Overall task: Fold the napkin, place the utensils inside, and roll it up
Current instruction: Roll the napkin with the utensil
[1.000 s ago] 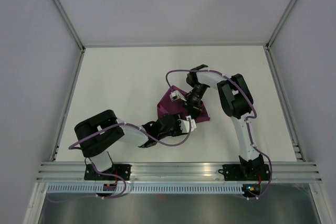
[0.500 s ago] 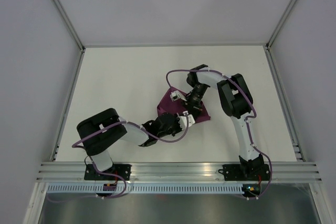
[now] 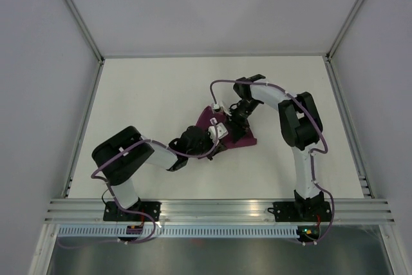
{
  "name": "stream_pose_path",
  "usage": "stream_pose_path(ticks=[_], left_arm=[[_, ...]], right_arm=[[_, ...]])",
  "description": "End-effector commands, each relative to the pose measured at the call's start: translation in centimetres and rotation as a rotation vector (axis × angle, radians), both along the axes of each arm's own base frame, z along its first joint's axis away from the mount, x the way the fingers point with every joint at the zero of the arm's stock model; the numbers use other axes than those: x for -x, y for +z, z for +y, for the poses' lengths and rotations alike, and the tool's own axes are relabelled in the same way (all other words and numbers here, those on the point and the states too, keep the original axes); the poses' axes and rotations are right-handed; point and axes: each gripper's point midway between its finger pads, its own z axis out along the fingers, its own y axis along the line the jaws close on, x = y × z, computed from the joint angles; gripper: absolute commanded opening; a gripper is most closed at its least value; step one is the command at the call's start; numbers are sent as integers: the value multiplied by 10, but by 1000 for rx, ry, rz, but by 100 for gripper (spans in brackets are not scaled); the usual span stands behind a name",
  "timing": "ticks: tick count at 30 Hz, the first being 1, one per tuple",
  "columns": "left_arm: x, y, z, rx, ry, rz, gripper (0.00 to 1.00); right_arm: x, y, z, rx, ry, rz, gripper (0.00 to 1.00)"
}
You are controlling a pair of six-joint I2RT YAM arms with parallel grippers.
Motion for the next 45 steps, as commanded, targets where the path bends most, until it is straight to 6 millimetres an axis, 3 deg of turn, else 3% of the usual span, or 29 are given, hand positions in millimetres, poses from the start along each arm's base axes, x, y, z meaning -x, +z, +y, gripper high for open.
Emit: stream_pose_path(ticks=[1,3,4,5,7,8,10,11,13,19,23,26,36,45], left_arm=[[31,-37,5,-54,-51,237,2],[36,-47,8,-80,-61,301,2],[40,-47,6,-62,-82,340,2],[39,-50,8,-61,-77,365,2],[42,-53,7,-59,-84,412,2],[45,-60,10,-78,-80,447,2],[51,-60,7,-71,-103,496,2],[51,-63,8,-73,-103,516,2],[56,-69,8,-85,-108,568,2],[65,-80,10,-111,-117,682,2],[68,-87,11,-127,-122,736,2],[69,-91,11,-136,-121,763,2],[67,-96,12,-141,-117,820,2],[66,-100,14,-152,-113,846,2]], right_arm=[[-55,39,9,-147,-85,-265,50],[-61,53,0,-160,-149,-322,50],[-73,58,1,-185,-164,-393,51],[-67,64,-5,-194,-178,-424,51],[-76,72,-9,-224,-204,-521,51],[-61,71,-18,-226,-209,-545,51],[-64,75,-21,-255,-216,-657,52],[-48,70,-28,-254,-218,-673,52],[-47,72,-29,-280,-218,-742,54],[-14,58,-29,-275,-160,-842,54],[15,35,-23,-242,-93,-876,54],[23,23,-25,-226,-90,-887,54],[33,14,-22,-189,-59,-941,55],[40,-16,-44,-85,22,-1000,56]])
